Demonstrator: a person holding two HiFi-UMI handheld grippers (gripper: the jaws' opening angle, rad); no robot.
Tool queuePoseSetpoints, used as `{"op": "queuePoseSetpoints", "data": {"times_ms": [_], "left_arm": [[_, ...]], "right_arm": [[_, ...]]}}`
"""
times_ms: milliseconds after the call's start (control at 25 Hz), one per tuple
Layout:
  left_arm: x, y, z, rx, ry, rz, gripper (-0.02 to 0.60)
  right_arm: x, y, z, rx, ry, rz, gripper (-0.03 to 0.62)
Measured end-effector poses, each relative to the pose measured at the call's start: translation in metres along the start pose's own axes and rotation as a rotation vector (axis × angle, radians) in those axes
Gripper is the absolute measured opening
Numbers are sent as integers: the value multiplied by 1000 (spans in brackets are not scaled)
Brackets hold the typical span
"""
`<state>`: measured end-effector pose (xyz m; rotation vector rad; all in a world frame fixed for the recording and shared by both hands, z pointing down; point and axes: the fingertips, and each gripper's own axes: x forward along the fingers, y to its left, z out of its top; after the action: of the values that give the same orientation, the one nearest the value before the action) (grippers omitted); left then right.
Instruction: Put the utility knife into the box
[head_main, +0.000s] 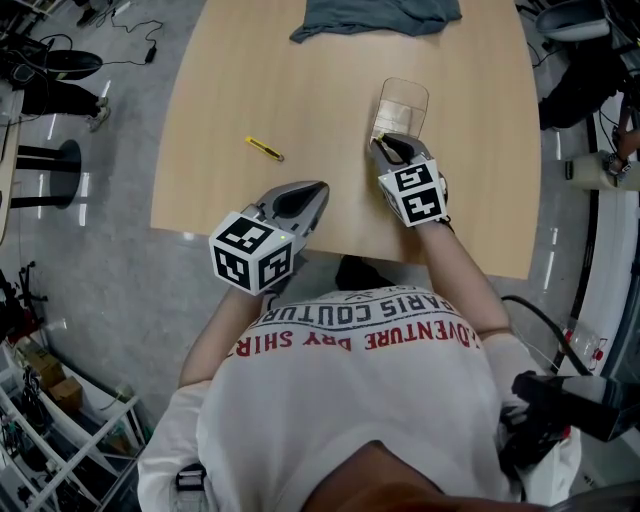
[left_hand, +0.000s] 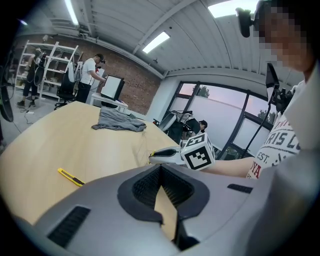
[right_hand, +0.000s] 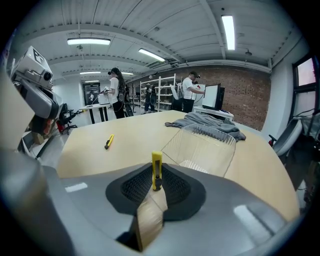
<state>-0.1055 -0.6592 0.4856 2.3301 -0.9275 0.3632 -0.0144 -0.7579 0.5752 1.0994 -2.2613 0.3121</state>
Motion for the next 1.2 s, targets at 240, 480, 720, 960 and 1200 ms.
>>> {"op": "queuePoseSetpoints", "data": {"times_ms": [240, 480, 720, 960, 1200], "left_arm": [[-2, -4, -5, 1, 1, 2, 3], [-3, -6, -4, 6, -5, 2, 3], [-12, -23, -5, 28, -14, -19, 3], [-39, -61, -8, 98, -35, -80, 3], [-59, -105, -15, 164, -65, -153, 3]], "right_arm": [[-4, 1, -4, 16, -5, 10, 52], [-9, 0, -1, 25, -16, 6, 52], [-41, 17, 5, 58, -44, 39, 52], [-124, 74, 13, 98, -117, 163, 15], [-212, 124, 2, 155, -174, 242, 2]]}}
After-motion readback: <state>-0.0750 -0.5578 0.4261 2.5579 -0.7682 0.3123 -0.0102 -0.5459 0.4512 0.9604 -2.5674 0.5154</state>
